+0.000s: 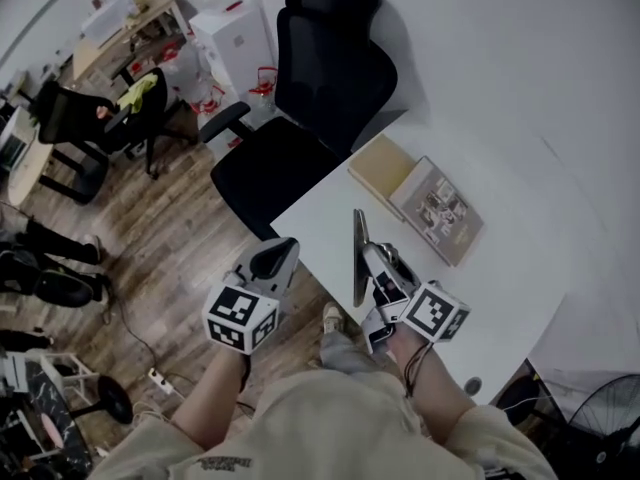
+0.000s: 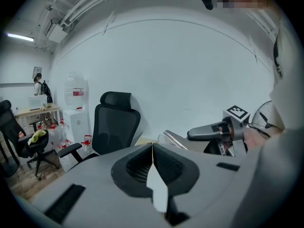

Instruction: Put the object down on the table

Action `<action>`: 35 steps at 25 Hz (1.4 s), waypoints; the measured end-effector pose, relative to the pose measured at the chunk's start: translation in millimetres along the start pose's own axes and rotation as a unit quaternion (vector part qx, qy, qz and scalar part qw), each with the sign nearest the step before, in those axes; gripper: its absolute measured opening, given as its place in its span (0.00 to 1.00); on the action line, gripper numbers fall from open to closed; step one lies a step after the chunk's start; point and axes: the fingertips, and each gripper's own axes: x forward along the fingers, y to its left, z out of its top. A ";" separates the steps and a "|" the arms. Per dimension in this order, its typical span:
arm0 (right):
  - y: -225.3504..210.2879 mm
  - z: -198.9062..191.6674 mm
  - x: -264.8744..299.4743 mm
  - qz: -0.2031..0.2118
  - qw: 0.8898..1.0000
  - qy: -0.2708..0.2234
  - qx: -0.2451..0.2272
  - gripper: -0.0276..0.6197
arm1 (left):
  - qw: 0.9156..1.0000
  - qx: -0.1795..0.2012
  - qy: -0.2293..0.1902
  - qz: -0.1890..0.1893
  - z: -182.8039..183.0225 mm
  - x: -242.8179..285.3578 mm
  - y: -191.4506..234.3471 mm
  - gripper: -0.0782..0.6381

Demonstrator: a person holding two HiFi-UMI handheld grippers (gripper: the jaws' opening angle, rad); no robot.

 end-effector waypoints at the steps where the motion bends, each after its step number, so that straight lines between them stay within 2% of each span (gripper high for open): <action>1: -6.0 1.0 5.7 -0.003 1.000 0.003 0.002 0.39 | 1.000 -0.004 0.004 0.001 -2.0 6.3 2.3 0.14; 8: -44.4 19.0 53.2 -0.038 0.999 0.005 -0.005 0.39 | 0.999 -0.011 0.034 0.000 -5.4 50.8 28.2 0.14; 14: -60.5 20.1 81.7 -0.047 0.999 0.017 0.000 0.39 | 0.998 -0.008 0.061 -0.010 -7.2 72.8 40.6 0.14; 23: -63.8 3.6 132.2 -0.062 0.998 0.033 0.003 0.39 | 0.996 -0.014 0.079 -0.037 -14.3 84.1 81.5 0.14; 35: -99.0 -36.1 190.9 -0.141 0.989 0.035 0.028 0.39 | 0.985 -0.014 0.139 -0.099 -66.1 109.8 140.8 0.14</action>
